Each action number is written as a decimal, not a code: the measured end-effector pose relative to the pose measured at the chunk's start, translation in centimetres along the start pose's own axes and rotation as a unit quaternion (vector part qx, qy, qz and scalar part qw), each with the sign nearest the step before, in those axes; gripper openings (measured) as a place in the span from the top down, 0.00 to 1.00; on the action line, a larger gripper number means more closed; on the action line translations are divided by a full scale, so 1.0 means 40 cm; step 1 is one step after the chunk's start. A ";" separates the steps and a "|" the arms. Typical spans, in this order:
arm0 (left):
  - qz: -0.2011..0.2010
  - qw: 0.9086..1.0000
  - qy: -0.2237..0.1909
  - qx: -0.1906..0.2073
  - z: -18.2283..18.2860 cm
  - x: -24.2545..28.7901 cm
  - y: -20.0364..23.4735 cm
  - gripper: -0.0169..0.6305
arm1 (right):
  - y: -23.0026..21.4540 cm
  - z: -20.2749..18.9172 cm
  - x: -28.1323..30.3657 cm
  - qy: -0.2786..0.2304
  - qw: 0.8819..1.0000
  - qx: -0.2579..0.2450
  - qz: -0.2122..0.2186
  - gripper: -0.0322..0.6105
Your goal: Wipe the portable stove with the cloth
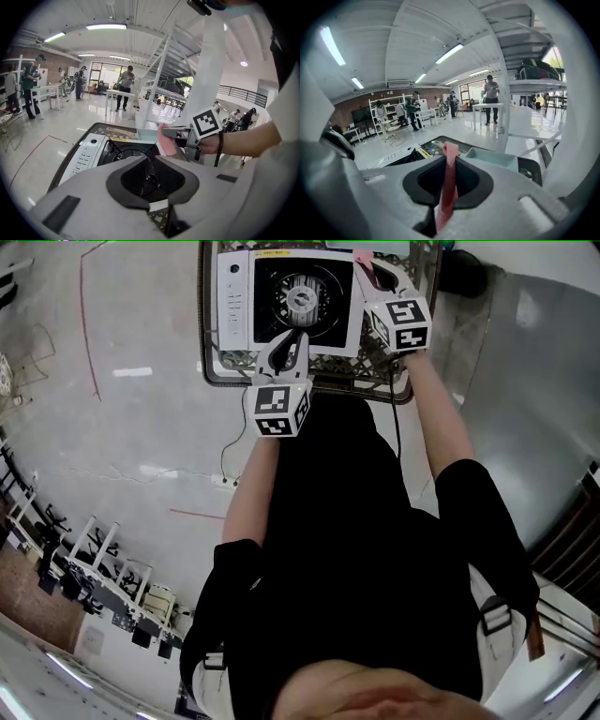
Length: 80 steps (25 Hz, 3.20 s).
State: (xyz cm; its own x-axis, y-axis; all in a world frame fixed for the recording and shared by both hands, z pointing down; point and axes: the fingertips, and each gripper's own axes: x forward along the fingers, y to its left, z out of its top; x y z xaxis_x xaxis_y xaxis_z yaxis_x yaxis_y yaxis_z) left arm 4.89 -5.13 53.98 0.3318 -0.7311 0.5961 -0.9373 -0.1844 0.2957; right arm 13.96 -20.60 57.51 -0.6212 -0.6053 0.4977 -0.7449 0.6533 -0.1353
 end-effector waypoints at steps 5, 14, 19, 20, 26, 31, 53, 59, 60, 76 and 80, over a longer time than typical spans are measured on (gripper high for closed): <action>0.024 1.000 0.002 -0.015 -0.021 -0.006 0.015 0.90 | -0.008 -0.075 0.086 0.044 0.997 0.051 0.030 0.90; 0.042 0.999 -0.001 -0.032 -0.043 -0.045 0.033 0.90 | 0.002 -0.093 0.081 0.047 0.997 0.061 0.022 0.89; 0.035 0.999 -0.003 -0.030 -0.052 -0.056 0.032 0.90 | 0.033 -0.091 0.042 0.040 0.999 0.018 0.022 0.88; 0.033 0.999 -0.004 -0.030 -0.052 -0.056 0.031 0.90 | 0.048 -0.096 0.037 0.041 0.999 0.010 0.031 0.85; 0.015 1.000 -0.001 -0.020 -0.060 -0.059 0.021 0.90 | 0.113 -0.160 0.018 0.074 0.995 0.000 0.063 0.78; 0.002 1.000 0.006 -0.017 -0.068 -0.067 0.024 0.90 | 0.140 -0.190 -0.007 0.093 0.994 -0.001 0.059 0.78; -0.064 0.998 0.018 -0.002 -0.127 -0.142 0.084 0.90 | 0.322 -0.296 -0.162 0.105 0.993 0.052 0.014 0.91; -0.075 0.997 0.012 -0.004 -0.145 -0.188 0.112 0.90 | 0.341 -0.288 -0.193 0.094 0.993 0.062 -0.025 0.91; -0.077 0.997 0.010 -0.005 -0.146 -0.196 0.119 0.90 | 0.347 -0.288 -0.195 0.094 0.993 0.063 -0.029 0.91; -0.096 0.995 -0.013 -0.014 -0.097 -0.216 0.139 0.90 | 0.418 -0.140 -0.193 0.063 0.996 0.017 -0.056 0.91; -0.096 0.995 -0.013 0.003 -0.041 -0.163 0.112 0.90 | 0.332 0.004 -0.188 0.018 0.998 -0.020 -0.060 0.91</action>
State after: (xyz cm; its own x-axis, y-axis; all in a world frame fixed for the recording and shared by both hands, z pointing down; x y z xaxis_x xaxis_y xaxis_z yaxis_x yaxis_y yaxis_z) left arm -1.30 -0.12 52.66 0.5030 -0.6981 0.5096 -0.8571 -0.3270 0.3981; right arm 8.71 -7.45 51.84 -0.5180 -0.6640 0.5392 -0.8030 0.5947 -0.0392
